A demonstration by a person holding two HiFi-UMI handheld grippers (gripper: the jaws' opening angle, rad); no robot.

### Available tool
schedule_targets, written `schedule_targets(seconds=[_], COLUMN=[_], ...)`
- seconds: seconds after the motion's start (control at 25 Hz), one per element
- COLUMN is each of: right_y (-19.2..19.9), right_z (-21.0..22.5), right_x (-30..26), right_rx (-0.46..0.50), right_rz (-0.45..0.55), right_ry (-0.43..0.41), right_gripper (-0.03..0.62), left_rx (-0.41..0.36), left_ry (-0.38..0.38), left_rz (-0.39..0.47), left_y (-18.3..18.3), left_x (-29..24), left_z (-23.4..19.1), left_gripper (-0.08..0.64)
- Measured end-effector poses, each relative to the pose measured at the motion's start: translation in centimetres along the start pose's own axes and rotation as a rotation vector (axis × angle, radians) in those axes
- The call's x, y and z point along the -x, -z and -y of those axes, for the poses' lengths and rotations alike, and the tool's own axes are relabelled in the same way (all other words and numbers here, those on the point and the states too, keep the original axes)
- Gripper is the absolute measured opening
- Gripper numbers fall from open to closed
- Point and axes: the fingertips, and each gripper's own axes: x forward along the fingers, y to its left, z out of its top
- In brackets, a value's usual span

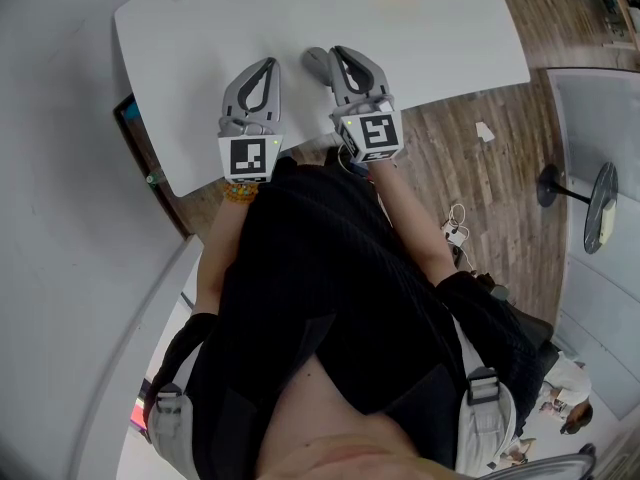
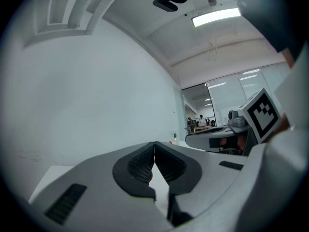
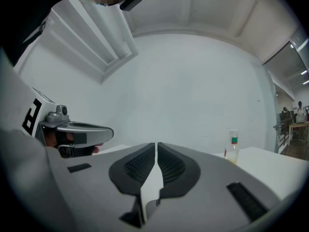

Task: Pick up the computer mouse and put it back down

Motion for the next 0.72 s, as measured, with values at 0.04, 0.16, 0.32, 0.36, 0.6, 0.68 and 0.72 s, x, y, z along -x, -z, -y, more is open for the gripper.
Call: schedule_targets(seconds=[0.04,0.16,0.32,0.36,0.6,0.68,0.72], right_y=[0.0,0.2,0.3,0.3,0.5,0.6,0.6], right_z=[0.0,0.2,0.7,0.8,1.2,1.5,1.6], right_x=[0.0,0.2,0.3,0.3,0.3,0.4,0.4], right_rx=[-0.001,-0.002,-0.008,-0.011,-0.03,-0.03,-0.031], right_rz=[-0.001,-0.006,-0.012,-0.013,-0.025,-0.025,-0.025], right_ry=[0.001,0.003,0.009,0.01,0.01,0.017,0.02], right_gripper=[0.037,0.035,0.031,0.031,0.026,0.026,0.026], left_rx=[-0.003,-0.002,-0.003,-0.003,-0.006,-0.004,0.0], left_ry=[0.001,0.004,0.003,0.003,0.007,0.007,0.005], left_rz=[0.001,-0.002,-0.003,-0.003,-0.006,-0.007,-0.01], left_y=[0.0,0.1,0.0,0.0,0.1,0.1,0.1], left_x=[0.0,0.1,0.0,0.0,0.0,0.0,0.0], left_z=[0.0,0.2,0.1,0.1,0.2,0.2,0.2], left_gripper=[0.014,0.014,0.014,0.014,0.014,0.014,0.014])
